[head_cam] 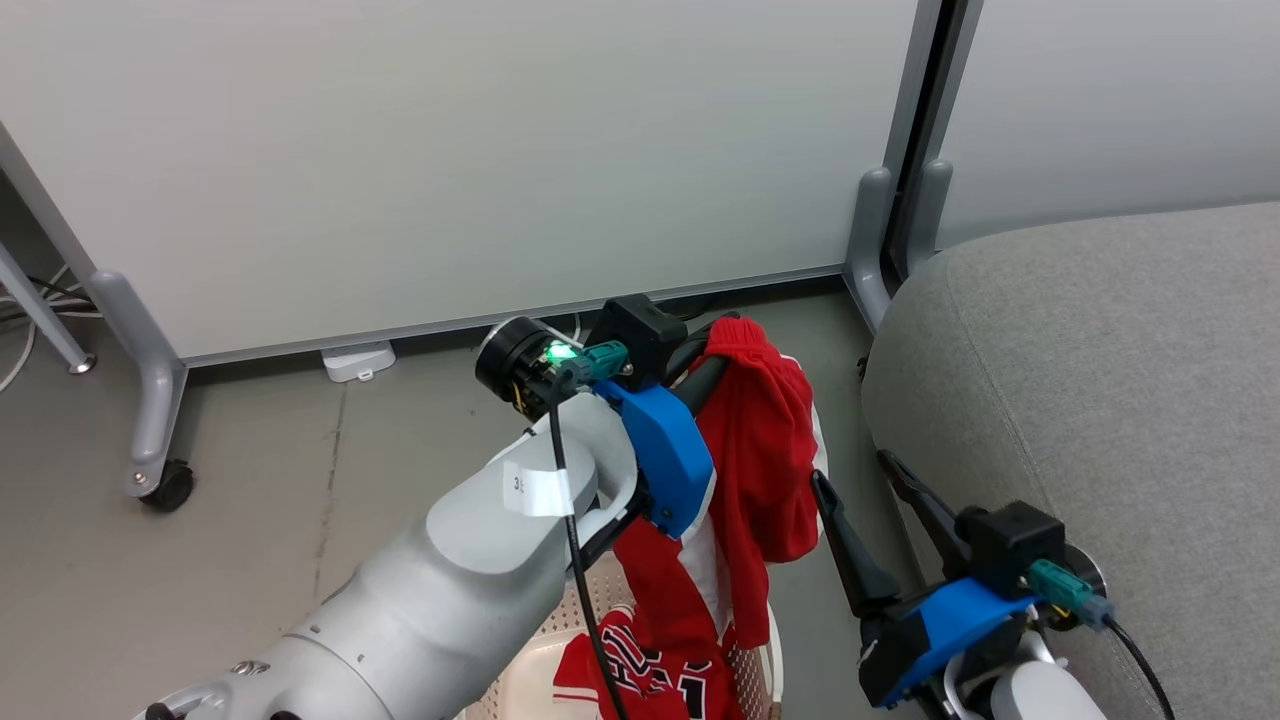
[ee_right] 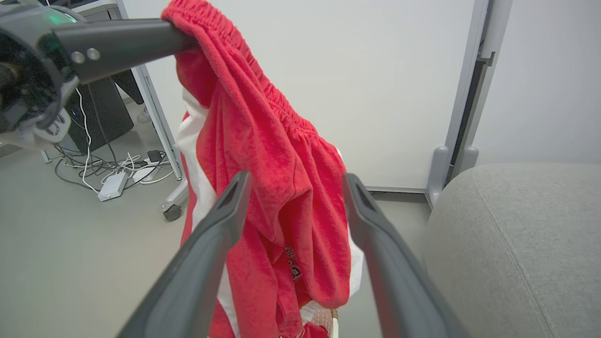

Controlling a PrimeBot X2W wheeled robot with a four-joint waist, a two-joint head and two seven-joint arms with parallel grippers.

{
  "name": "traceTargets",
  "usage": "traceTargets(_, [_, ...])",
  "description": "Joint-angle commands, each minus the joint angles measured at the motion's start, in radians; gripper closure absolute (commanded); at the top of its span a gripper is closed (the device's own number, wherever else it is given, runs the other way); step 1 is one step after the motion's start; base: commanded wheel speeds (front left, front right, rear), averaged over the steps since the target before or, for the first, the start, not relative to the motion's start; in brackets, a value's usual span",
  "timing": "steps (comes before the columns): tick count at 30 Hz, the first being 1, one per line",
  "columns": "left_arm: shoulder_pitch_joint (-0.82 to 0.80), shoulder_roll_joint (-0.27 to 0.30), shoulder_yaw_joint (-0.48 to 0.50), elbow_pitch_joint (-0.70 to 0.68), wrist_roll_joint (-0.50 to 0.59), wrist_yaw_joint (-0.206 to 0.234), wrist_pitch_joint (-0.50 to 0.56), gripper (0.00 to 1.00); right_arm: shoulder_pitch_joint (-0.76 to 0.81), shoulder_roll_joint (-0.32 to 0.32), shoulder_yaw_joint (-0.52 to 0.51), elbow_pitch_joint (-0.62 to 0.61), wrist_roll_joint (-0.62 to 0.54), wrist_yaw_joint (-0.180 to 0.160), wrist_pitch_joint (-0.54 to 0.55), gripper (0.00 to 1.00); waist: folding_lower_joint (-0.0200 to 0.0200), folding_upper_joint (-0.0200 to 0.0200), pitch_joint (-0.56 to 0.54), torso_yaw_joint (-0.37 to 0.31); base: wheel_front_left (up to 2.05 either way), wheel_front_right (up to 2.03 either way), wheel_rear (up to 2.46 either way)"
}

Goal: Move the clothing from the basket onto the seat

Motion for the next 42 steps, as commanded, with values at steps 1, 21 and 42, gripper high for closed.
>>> traceTargets(1, [-0.02, -0.001, -0.008, -0.01, -0.011, 0.002, -0.002, 1.0, -0.04, -0.002, 0.015, 0.027, -0.003, 0.0, 0.013, 0.0, 0.0, -0.0001, 0.006, 0.003, 0.0, 0.0, 0.0])
traceTargets(21, [-0.056, -0.001, -0.052, -0.068, -0.044, 0.021, 0.003, 1.0, -0.353, -0.002, 0.155, 0.471, 0.084, 0.0, -0.031, 0.0, 0.0, -0.0001, 0.054, 0.031, 0.0, 0.0, 0.0])
traceTargets(42, [-0.031, -0.001, -0.075, -0.049, -0.085, 0.026, 0.001, 1.0, -0.439, -0.002, 0.28, 0.662, 0.23, 0.0, -0.142, 1.0, 0.0, -0.0001, 0.027, 0.003, 0.0, 0.0, 0.0])
